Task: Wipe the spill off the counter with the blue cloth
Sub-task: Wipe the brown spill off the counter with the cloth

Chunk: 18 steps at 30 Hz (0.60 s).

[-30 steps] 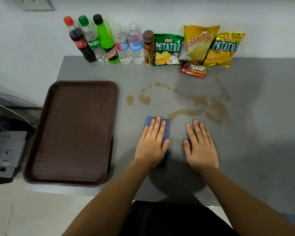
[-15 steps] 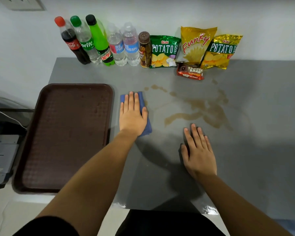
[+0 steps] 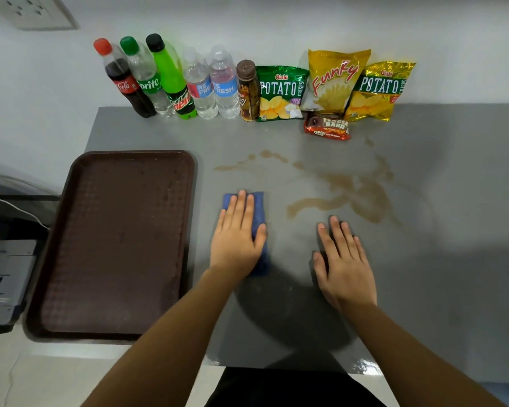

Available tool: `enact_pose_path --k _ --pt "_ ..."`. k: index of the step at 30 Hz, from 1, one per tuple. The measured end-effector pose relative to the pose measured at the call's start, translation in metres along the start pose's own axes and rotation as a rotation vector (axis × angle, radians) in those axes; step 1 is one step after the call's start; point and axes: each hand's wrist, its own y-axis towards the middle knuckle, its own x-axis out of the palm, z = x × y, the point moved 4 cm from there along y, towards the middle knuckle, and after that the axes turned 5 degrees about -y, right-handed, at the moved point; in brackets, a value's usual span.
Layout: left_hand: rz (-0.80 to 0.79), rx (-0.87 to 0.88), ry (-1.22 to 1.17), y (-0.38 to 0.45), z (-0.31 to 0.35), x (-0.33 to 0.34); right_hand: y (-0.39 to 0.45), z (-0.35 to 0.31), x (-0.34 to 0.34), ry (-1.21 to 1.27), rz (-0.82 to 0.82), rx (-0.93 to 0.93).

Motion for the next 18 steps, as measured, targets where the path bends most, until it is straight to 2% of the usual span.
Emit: enact_pose_path --k 4,8,13,18 --pt "-0.015 -0.085 0.044 0.037 -0.033 -0.016 0.0 0.0 0.0 0.011 -0.002 -0.004" --pt "-0.026 -0.065 0.076 0.091 -0.05 -0.023 0.0 0.001 0.001 0.016 -0.021 -0.001" --pt "-0.047 -0.056 0.096 0.136 -0.021 -0.012 0.0 0.0 0.0 0.022 -0.032 0.005" --pt "-0.123 0.098 0.105 0.113 0.024 0.007 0.001 0.0 -0.001 0.025 -0.048 -0.002"
